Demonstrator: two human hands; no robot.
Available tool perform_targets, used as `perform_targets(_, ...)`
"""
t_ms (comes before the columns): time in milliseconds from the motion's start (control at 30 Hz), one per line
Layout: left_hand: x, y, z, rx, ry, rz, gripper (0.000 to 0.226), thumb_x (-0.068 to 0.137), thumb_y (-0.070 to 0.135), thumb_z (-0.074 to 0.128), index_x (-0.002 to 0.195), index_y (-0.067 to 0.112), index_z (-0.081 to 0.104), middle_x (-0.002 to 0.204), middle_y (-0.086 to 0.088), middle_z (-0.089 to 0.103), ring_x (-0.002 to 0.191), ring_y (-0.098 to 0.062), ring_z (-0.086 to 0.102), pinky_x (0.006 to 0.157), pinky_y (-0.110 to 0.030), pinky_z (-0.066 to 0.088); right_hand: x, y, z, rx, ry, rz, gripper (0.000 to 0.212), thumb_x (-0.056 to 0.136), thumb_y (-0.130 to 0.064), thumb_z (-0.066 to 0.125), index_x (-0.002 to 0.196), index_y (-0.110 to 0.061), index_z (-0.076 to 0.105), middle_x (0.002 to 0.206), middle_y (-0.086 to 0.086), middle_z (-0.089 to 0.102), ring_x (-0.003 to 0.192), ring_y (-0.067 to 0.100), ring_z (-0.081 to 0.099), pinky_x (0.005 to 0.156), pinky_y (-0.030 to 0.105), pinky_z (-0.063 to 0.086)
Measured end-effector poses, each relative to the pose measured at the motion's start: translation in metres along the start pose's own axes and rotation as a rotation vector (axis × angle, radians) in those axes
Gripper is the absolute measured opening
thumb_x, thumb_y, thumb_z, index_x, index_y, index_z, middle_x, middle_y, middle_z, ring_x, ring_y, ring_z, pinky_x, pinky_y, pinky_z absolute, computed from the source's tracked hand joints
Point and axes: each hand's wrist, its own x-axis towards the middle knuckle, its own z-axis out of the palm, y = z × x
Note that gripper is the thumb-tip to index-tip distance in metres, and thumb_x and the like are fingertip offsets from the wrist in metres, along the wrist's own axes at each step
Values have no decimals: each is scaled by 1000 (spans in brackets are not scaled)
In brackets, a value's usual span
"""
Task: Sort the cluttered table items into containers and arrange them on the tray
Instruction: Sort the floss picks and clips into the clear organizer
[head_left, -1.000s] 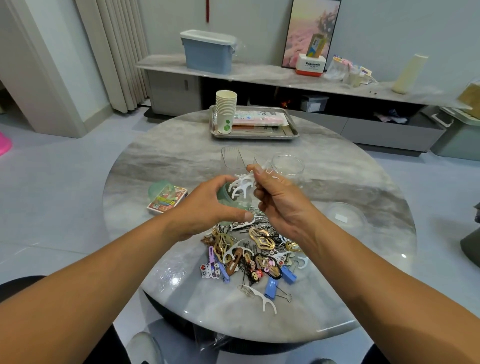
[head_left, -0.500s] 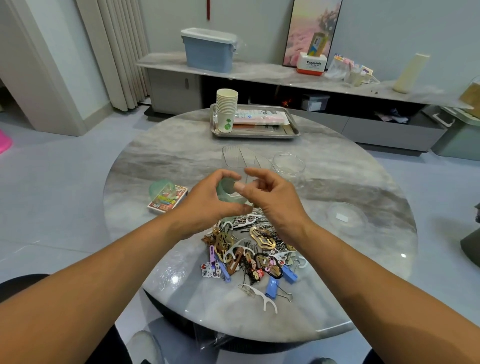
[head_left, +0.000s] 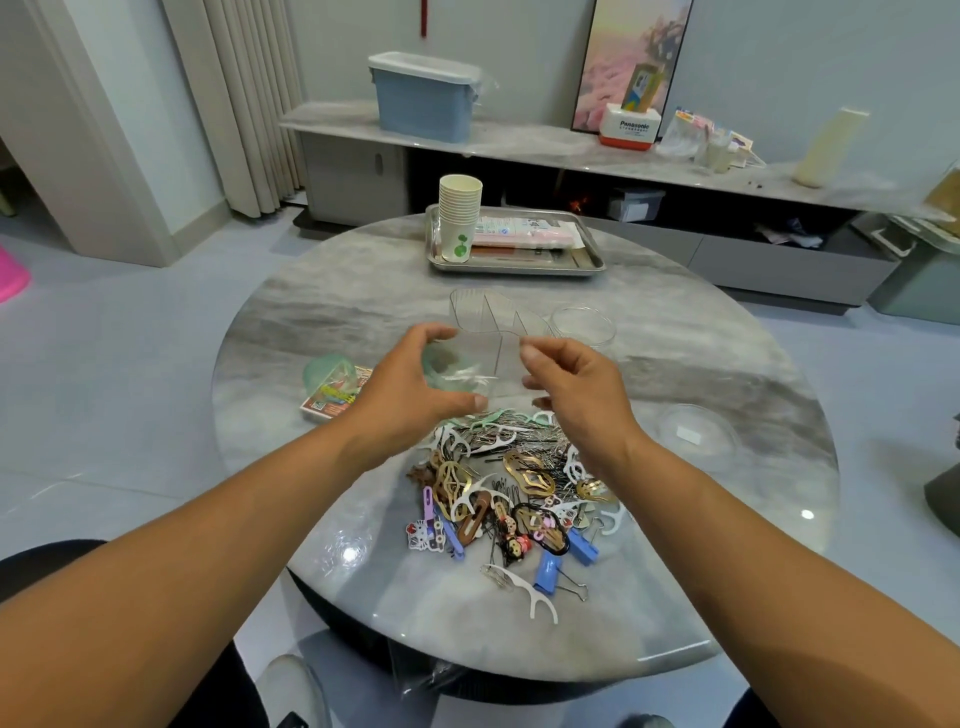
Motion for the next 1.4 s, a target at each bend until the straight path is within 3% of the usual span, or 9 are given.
perform_targets(200,12,-19,-11,-114,95,-194,73,66,24,95,124,25,51,126,4,54,115,-15,53,90,-29,46,8,28,-12,-882,-347,-46,37,95,-19,70,131,-27,67,139,-4,61,123,15,57,100,28,43)
perform_targets(367,15,-36,-12,-64,113,-249,71,69,17,93,124,24,48,124,4,48,116,-17,49,92,-38,53,14,44,11,-1254,-561,-191,66,97,-34,64,156,-29,36,162,-5,36,147,24,31,119,48,29)
perform_targets(567,18,-53,-17,110,121,-280,68,71,14,91,119,28,45,130,-2,49,112,-16,48,66,-18,40,25,43,11,-1352,-500,-195,54,95,-39,67,146,-34,50,146,1,50,131,27,48,105,45,35)
perform_targets(700,19,-53,-14,250,83,-219,80,68,21,94,129,31,41,143,-6,40,126,-22,46,95,-29,45,30,39,3,-1307,-441,-89,34,90,-35,75,122,-31,67,121,-3,67,115,23,59,97,39,37)
perform_targets(800,18,-42,-11,375,61,-106,103,69,30,93,152,29,31,155,-4,30,143,-24,31,116,-38,30,30,38,-4,-1261,-405,-62,20,89,-33,76,109,-32,73,105,-7,73,105,19,62,97,37,37)
perform_targets(933,16,-26,-1,641,40,222,76,86,22,78,150,29,39,155,6,38,145,-17,31,113,-28,18,29,36,-10,-1233,-369,-65,14,92,-36,73,104,-33,77,99,-10,74,98,16,63,96,37,41)
perform_targets(1067,13,-19,18,963,-130,424,48,92,2,67,136,19,58,135,-4,60,126,-22,54,111,-32,40,30,30,-20,-1196,-361,-26,17,93,-36,72,109,-33,78,99,-12,76,92,12,64,97,39,46)
perform_targets(1233,7,-31,38,1042,-340,222,42,97,2,51,139,5,44,129,-13,49,122,-30,48,101,-41,48,34,25,-37,-1226,-362,33,23,98,-25,66,120,-30,73,113,-6,74,101,17,67,100,45,50)
perform_targets(1400,7,-43,42,980,-480,-113,67,108,47,26,161,9,8,164,-29,1,153,-43,-2,124,-51,7,36,28,-54,-1176,-322,80,21,100,-14,61,116,-20,75,106,2,76,93,20,70,88,46,58)
